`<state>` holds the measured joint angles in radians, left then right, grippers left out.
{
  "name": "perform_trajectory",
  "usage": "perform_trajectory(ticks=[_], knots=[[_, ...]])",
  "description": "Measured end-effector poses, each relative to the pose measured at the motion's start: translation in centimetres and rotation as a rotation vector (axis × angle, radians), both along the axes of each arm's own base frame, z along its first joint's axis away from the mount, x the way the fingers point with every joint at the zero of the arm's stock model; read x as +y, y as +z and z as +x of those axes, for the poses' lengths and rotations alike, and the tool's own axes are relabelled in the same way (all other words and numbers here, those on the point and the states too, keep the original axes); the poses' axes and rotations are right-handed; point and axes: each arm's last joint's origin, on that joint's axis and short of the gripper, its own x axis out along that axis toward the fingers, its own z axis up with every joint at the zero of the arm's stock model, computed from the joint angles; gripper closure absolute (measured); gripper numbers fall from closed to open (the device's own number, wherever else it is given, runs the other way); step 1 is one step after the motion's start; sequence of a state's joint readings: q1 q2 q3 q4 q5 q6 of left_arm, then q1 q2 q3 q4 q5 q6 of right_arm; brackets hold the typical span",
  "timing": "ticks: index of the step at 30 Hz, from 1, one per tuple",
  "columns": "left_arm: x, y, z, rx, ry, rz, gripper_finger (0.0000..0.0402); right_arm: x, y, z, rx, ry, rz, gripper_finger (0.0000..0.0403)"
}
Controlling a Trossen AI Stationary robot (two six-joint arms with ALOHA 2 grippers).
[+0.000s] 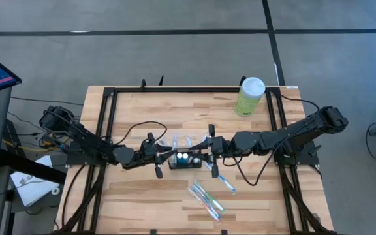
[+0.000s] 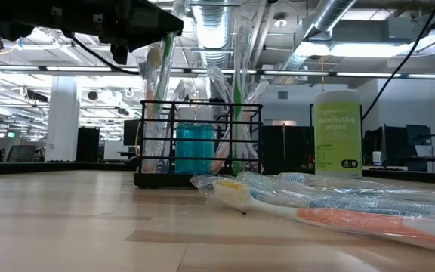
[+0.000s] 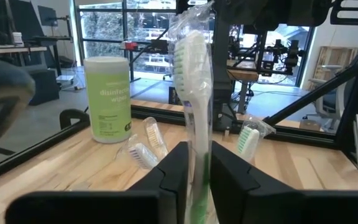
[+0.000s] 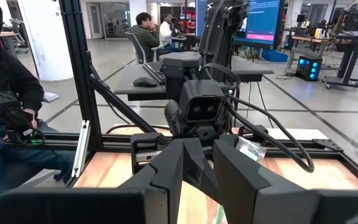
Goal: Pick & Place toothbrushing station
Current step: Put the green toothbrush into the mesh
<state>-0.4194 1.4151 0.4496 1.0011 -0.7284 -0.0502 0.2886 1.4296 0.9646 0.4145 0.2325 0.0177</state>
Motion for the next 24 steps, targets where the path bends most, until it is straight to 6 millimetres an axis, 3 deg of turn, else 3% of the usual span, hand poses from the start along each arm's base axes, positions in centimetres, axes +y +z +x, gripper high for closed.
perform_trajectory(ticks=[15,24], knots=[[-0.1,0.2,-0.1,-0.010,-0.034,-0.011,0.0296,0.0,-0.2,0.0,0.019,0.000,-0.005,0.0321],[-0.3,1.5,-1.0,-0.033,-0.042,0.000,0.0268,0.2,-0.2,-0.1,0.018,0.007,-0.006,0.0321]])
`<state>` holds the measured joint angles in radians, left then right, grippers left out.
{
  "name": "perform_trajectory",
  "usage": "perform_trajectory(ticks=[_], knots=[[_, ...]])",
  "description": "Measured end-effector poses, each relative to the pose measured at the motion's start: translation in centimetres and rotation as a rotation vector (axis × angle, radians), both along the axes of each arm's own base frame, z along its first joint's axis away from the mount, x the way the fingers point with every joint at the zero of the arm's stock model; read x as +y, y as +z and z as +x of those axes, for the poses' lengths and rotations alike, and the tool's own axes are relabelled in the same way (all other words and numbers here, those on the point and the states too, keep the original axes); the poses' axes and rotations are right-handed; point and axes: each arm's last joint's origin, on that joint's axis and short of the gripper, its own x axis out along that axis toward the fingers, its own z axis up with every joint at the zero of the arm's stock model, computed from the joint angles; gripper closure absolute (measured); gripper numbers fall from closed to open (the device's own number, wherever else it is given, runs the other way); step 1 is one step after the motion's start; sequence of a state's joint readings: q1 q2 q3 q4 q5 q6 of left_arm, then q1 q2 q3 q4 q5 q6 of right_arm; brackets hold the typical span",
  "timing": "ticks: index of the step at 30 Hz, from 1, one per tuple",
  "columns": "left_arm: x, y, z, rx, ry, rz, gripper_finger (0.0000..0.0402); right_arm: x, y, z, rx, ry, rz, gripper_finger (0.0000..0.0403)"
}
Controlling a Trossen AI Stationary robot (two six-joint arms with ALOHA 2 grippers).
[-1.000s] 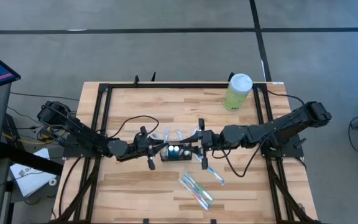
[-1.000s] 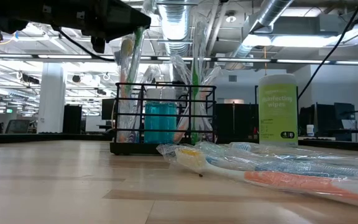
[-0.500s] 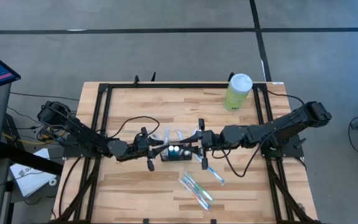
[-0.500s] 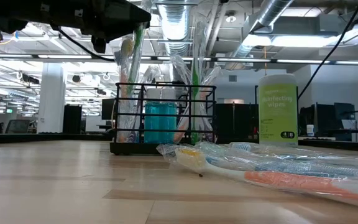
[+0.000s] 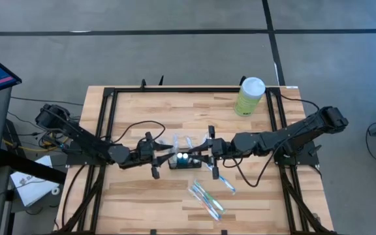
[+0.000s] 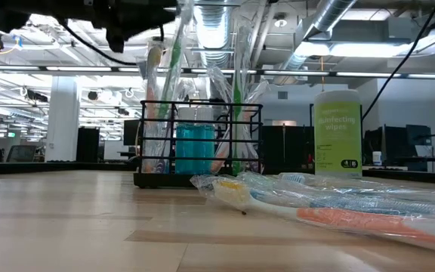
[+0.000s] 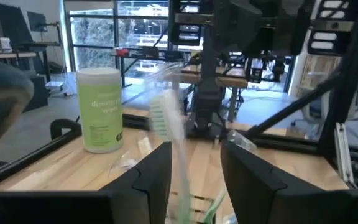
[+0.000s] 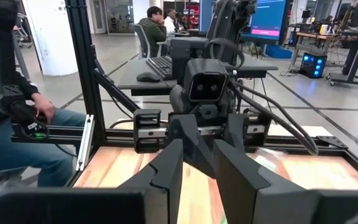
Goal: Pick & Place toothbrushing station
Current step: Put the green toothbrush into the mesh
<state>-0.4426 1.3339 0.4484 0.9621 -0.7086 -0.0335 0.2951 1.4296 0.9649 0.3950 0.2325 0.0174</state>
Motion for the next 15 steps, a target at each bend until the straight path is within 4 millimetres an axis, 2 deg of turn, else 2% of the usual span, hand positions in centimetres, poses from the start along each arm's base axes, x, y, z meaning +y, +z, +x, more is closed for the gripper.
perform_trajectory(ticks=[7,15], knots=[[-0.8,1.8,-1.5,-0.045,-0.016,0.043,0.0281,-0.2,-0.2,0.0,0.020,-0.008,-0.005,0.0321],[-0.7,0.8,-2.1,-0.013,0.011,0.023,0.0291,-0.6,-0.5,0.1,0.052,-0.020,-0.007,0.0321]])
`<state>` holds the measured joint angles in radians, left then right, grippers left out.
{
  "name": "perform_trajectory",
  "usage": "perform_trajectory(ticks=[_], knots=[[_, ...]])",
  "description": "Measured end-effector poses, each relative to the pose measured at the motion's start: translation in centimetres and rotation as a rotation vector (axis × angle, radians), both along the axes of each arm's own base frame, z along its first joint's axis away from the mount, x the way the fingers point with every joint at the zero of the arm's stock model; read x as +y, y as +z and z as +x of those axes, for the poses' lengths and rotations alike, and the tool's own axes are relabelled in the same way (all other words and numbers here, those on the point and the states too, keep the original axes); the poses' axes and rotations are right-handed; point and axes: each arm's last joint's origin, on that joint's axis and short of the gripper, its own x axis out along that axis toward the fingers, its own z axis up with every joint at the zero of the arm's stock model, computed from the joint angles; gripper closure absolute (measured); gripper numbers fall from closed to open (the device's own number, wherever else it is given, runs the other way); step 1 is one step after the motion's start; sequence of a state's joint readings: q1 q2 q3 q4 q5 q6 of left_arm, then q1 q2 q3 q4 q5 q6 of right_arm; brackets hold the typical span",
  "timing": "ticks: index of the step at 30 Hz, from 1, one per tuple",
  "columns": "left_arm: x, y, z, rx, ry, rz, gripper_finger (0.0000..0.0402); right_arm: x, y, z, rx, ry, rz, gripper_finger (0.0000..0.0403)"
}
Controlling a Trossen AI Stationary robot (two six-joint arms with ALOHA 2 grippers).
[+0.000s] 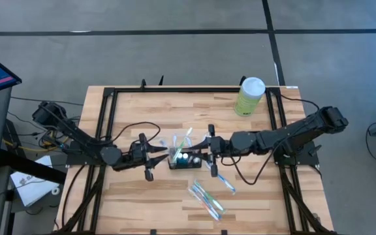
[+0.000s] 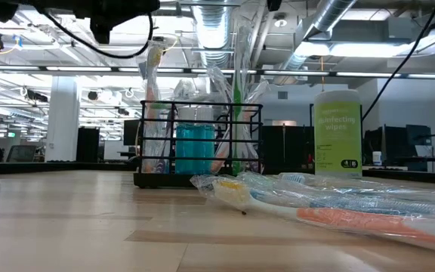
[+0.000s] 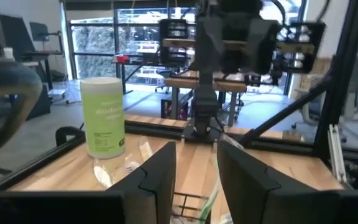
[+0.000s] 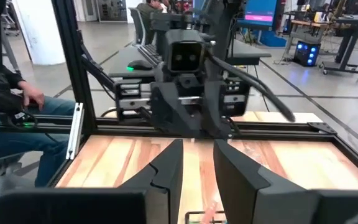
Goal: Pick & Place toothbrushing station
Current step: Put the green toothbrush into the mesh
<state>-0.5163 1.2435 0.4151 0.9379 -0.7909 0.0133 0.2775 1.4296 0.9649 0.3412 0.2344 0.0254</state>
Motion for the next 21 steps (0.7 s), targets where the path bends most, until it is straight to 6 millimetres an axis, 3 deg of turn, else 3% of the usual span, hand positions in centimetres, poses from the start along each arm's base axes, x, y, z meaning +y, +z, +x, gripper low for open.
perform_trajectory(ticks=[7,15,21], knots=[[0.2,0.0,0.1,-0.011,0.004,-0.025,0.0293,-1.5,-0.8,0.2,0.076,-0.087,-0.021,0.0321],[0.1,0.2,0.1,-0.022,0.003,-0.032,0.0293,-8.7,-1.8,0.2,0.210,-0.334,0.117,0.0321],[0.1,0.2,0.1,-0.020,0.003,-0.027,0.0293,-12.5,-2.6,-0.4,0.324,-0.217,0.236,0.0321]])
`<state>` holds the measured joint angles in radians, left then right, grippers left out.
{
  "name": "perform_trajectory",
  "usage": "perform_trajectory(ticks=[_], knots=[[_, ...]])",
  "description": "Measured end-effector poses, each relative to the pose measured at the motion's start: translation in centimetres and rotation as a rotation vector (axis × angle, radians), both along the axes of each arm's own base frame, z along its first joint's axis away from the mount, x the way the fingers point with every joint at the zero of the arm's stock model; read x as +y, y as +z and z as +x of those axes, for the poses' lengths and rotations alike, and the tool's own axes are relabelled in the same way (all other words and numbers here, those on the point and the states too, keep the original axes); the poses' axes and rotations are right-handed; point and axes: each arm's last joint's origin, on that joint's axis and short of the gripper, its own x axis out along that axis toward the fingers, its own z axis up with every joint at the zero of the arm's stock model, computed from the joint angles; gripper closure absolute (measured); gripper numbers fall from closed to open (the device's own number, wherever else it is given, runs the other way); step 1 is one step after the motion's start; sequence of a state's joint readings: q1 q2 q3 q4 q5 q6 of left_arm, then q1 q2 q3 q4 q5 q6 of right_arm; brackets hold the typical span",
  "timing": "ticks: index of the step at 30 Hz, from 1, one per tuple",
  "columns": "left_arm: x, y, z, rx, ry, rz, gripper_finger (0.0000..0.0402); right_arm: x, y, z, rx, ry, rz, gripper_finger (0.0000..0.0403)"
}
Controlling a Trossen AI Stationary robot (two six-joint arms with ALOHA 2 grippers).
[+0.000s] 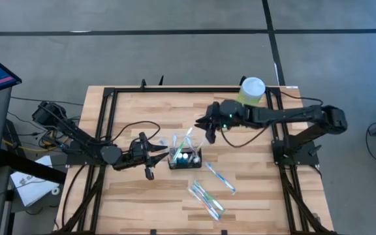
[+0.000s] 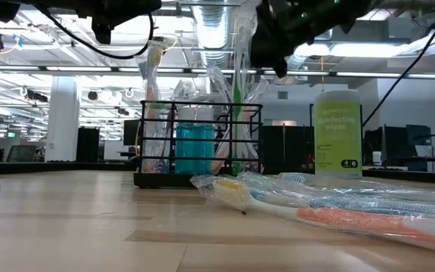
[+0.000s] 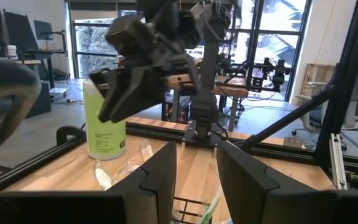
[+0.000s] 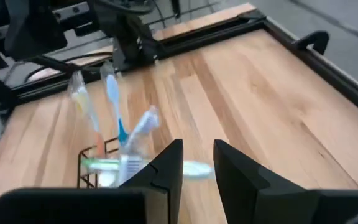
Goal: Pick & Place toothbrushing station
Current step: Put the green toothbrush into the mesh
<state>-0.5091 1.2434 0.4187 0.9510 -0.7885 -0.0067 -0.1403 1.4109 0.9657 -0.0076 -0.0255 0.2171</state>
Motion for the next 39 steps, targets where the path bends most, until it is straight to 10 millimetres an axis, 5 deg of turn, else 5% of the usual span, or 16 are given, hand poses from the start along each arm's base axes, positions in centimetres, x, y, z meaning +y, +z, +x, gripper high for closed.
perform_trajectory(ticks=[8,24,39], knots=[[0.1,0.0,0.0,0.000,0.004,0.002,0.0293,-0.8,-0.3,-0.2,0.091,0.182,-0.080,0.0321],[0.2,0.0,0.2,-0.001,-0.020,0.006,0.0293,-1.1,-2.0,4.0,0.404,0.288,-0.263,0.0321],[0.2,0.0,0.2,-0.001,-0.020,0.006,0.0293,-1.3,-0.1,4.1,0.457,0.266,-0.379,0.0321]])
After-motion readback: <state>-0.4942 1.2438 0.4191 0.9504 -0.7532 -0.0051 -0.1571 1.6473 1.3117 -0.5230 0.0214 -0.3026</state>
